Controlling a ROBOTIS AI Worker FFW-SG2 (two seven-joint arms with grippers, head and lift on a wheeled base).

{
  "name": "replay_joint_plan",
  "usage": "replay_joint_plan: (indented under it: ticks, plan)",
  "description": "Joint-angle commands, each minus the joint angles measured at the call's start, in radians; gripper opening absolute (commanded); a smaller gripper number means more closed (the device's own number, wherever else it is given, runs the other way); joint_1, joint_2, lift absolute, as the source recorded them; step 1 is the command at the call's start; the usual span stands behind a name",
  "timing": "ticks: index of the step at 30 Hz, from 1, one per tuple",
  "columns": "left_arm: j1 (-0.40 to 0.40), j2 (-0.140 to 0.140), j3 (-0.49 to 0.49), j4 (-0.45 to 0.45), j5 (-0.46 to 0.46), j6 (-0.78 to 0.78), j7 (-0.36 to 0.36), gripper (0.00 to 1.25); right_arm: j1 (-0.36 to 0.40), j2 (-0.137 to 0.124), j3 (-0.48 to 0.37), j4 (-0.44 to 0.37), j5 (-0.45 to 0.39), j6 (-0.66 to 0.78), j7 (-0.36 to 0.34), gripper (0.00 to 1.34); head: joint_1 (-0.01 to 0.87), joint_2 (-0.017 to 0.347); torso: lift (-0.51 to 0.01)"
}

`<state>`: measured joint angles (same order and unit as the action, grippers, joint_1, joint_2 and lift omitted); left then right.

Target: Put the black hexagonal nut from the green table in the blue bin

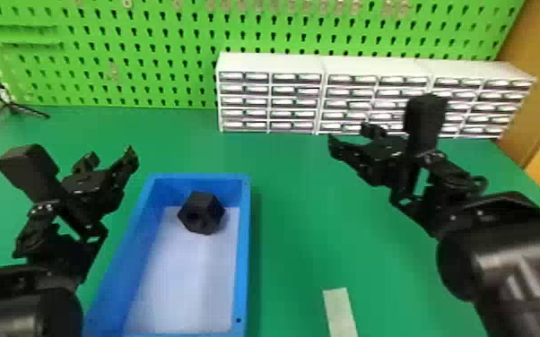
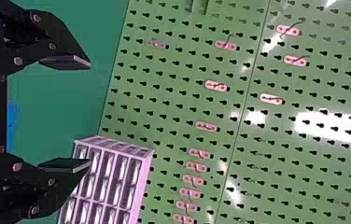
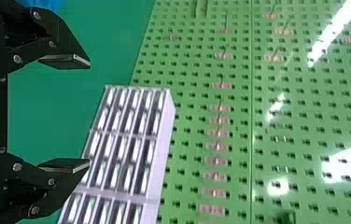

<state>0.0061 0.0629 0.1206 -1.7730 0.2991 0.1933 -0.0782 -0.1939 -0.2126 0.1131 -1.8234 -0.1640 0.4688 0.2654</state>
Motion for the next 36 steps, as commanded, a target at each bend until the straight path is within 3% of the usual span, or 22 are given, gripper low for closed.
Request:
replay_joint_plan:
  ticks: [1,11,19,36]
  plan:
    - [-0.006,0.000,-0.004,0.001,-0.002,0.000,0.000,0.74,0.040,0.018,-0.078,-0.016,0.012,-0.018,0.000,0.83,0.692,0.008,-0.097]
    - [-0.006,0.000,0.001,0.000,0.003,0.000,0.000,0.74,0.126,0.064,-0.248,-0.034,0.038,-0.081,0.000,0.82,0.692,0.008,-0.097]
    - [0.003,0.000,0.008,-0.002,0.008,0.000,0.000,0.74,0.169,0.081,-0.343,-0.057,0.050,-0.081,0.000,0.83,0.692,0.008,-0.097]
    - [0.006,0.000,0.004,-0.013,0.009,0.000,0.000,0.74,0.200,0.088,-0.392,-0.068,0.047,-0.081,0.000,0.83,0.692,0.008,-0.097]
